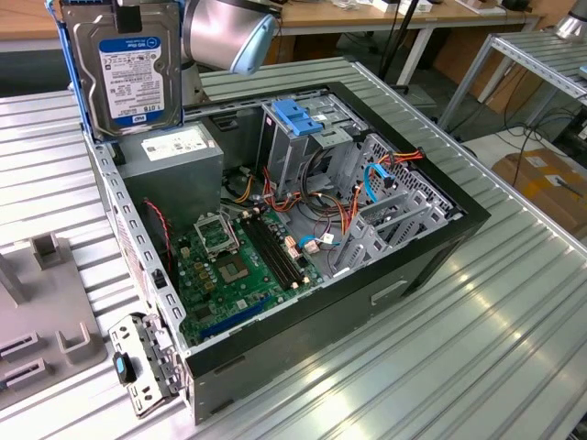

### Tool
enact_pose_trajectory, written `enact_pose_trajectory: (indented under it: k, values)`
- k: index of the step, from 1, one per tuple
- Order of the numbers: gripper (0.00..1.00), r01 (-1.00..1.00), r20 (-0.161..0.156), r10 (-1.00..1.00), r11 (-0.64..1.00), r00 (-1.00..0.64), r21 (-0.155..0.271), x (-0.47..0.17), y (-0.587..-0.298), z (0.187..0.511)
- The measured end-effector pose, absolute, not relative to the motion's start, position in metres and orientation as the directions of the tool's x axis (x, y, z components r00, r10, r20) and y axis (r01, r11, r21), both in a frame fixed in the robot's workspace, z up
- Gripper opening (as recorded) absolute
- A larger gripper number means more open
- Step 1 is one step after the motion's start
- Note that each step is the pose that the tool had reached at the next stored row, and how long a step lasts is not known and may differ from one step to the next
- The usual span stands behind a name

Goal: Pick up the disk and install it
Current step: 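Pick up the disk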

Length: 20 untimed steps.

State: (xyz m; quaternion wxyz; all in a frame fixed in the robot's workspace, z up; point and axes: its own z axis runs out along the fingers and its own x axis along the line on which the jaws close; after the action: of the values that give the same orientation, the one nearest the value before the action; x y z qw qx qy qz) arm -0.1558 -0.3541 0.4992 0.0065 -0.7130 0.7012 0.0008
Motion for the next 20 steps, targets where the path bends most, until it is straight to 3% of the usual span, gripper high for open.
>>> enact_pose_trajectory:
  k: [20]
  values:
    - [0.35, -1.000, -0.010, -1.000, -0.017, 0.017, -0.008, -0.143, -0.354, 0.499]
